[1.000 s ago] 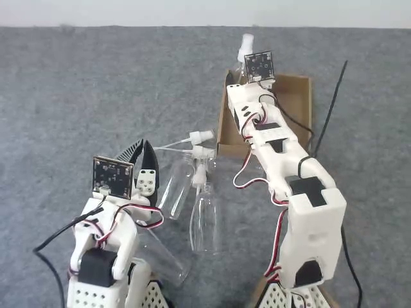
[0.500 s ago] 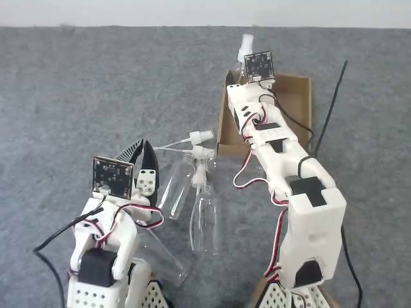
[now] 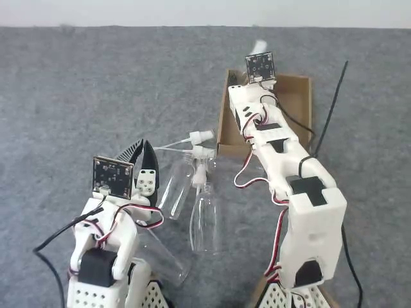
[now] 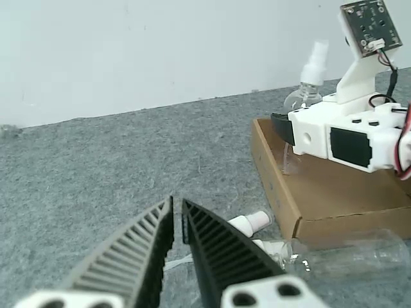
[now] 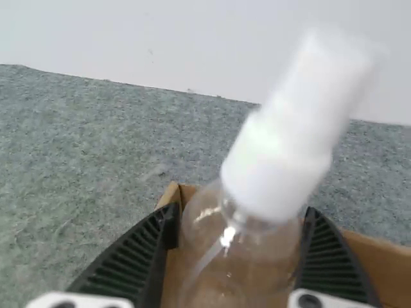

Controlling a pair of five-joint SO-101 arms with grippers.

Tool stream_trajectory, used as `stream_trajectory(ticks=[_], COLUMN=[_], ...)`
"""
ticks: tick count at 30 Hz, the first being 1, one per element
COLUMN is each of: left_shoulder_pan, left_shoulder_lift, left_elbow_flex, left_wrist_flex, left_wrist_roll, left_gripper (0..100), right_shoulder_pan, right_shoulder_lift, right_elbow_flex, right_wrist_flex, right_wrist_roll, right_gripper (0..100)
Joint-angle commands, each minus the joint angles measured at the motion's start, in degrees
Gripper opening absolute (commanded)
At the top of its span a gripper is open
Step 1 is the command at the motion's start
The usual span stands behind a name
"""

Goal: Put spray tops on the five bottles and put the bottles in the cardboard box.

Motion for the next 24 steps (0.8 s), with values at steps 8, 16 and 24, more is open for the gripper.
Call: stream_trajectory(ticks=[8, 16, 24], left_shoulder_pan=[-0.18, -0.18, -0.18], left_shoulder_lift=[-0.53, -0.44, -0.35], left_elbow_flex=[-0.31, -0.31, -0.31], left_wrist_flex=[-1.49, -1.49, -1.49], left_wrist_roll=[-0.09, -0.18, -0.18], left_gripper=[1, 1, 1], right_shoulder_pan=[-0.13, -0.04, -0.31], right_shoulder_lift=[-4.09, -6.11, -11.65], right_elbow_flex=[-0.44, -0.62, -0.88], right_wrist_flex=[-0.84, -0.75, 2.86], right_wrist_roll=[0.97, 1.05, 0.79], right_gripper=[24.6, 24.6, 24.6])
